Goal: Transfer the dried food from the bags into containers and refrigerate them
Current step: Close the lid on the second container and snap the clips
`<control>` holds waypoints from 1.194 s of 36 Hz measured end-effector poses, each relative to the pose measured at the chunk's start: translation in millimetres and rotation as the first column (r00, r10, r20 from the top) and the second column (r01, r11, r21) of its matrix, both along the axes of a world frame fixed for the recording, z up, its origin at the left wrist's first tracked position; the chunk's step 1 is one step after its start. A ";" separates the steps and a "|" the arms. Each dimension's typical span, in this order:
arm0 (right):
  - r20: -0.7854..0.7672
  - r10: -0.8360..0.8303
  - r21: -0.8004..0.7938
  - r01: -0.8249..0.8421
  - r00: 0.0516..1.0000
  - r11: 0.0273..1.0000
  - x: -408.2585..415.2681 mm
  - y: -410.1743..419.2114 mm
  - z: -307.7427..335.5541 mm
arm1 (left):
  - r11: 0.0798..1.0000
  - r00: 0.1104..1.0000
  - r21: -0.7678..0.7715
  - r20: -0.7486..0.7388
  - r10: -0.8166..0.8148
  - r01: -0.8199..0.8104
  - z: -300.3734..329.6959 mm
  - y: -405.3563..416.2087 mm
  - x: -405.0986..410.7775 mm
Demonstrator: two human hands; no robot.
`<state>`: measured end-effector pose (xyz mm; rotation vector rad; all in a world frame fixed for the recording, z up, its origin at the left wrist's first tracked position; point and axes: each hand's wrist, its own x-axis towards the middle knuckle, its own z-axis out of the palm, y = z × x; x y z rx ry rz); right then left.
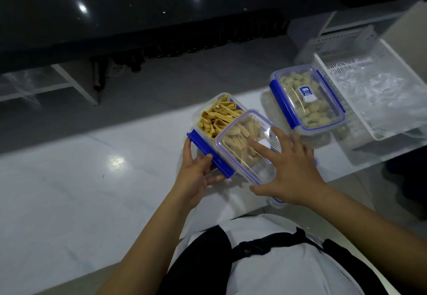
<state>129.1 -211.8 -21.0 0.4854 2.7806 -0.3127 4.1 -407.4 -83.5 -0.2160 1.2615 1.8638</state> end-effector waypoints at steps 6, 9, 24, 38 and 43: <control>-0.021 0.001 -0.028 -0.002 1.000 1.000 -22.2 -5.4 -8.9 | 1.000 1.000 -0.023 -0.030 0.006 -0.006 -3.4 0.7 0.9; -0.018 0.006 -0.023 -0.007 1.000 1.000 -16.5 -2.6 -12.3 | 0.999 0.999 -0.033 -0.032 0.009 -0.010 -4.2 1.0 1.5; -0.099 0.037 -0.018 -0.039 0.994 0.999 -39.8 -12.5 -8.8 | 0.999 0.997 -0.049 -0.073 -0.012 0.008 -0.5 -1.3 2.2; -0.050 0.016 -0.016 -0.017 0.999 1.000 -37.0 -11.3 -32.3 | 0.997 0.999 -0.063 -0.042 0.035 -0.037 -4.2 -3.9 -0.6; -0.044 0.031 -0.035 -0.033 0.999 0.999 -32.1 -7.1 -33.8 | 0.995 0.998 -0.082 -0.032 0.046 -0.048 -5.2 -2.8 0.0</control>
